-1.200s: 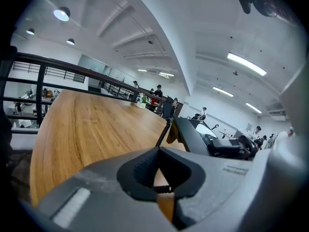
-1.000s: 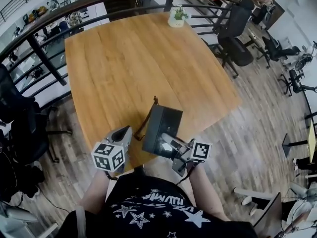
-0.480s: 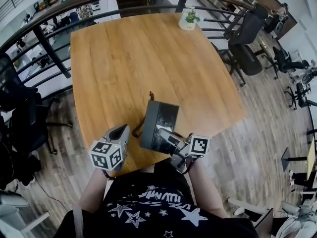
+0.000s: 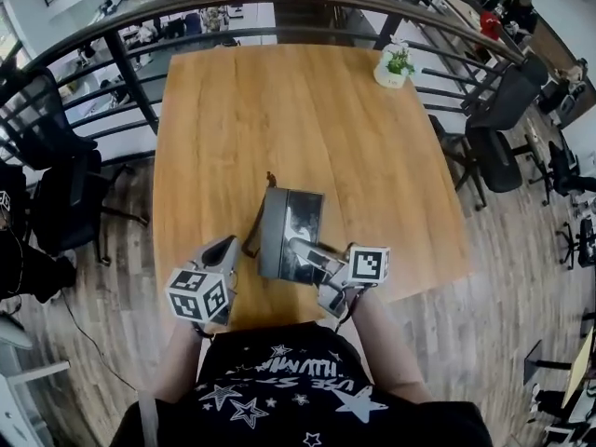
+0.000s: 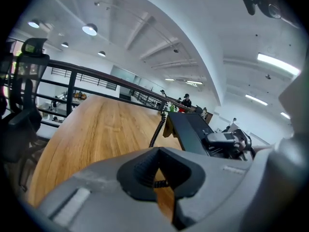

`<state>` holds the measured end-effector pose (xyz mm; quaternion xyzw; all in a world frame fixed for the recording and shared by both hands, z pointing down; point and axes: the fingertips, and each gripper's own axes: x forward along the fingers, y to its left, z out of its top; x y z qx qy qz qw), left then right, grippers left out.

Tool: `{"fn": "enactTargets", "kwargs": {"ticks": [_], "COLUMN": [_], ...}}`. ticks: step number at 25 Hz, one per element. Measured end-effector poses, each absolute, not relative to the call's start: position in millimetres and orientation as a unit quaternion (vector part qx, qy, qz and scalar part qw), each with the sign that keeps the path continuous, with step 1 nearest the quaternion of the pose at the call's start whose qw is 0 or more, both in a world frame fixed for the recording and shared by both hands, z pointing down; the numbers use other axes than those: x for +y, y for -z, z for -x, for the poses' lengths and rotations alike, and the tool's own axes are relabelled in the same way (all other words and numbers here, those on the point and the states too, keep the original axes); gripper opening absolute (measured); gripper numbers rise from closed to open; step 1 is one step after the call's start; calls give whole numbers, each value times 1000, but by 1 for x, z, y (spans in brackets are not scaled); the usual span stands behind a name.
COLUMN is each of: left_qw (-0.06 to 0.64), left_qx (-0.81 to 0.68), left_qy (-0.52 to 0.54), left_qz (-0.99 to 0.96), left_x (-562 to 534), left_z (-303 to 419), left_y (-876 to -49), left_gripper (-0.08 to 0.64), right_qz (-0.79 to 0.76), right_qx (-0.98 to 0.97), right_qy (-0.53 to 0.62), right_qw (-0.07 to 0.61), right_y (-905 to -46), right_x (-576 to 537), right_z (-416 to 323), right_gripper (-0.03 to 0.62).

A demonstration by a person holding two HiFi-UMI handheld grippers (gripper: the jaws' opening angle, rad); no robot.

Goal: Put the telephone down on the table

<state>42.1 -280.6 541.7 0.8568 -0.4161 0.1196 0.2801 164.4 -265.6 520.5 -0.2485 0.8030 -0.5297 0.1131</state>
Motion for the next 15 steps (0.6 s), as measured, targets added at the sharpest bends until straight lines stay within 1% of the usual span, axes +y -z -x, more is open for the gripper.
{"fn": "enactTargets", "kwargs": {"ticks": [4, 15], "left_qw": [281, 284], "left_qx": [-456, -501], "left_qy": [-112, -121], "left_qz": [-837, -808], "left_x": [-281, -284], "left_z": [-45, -54], "left_y": [-541, -547], "left_gripper": [2, 2], "right_qz": [219, 176], "right_qx": [809, 803], "right_qy": [540, 567], "right_qw": [85, 59], "right_y": [-528, -562], "right_x": [-277, -295], "right_z": [-169, -180], "right_gripper": [161, 161]}}
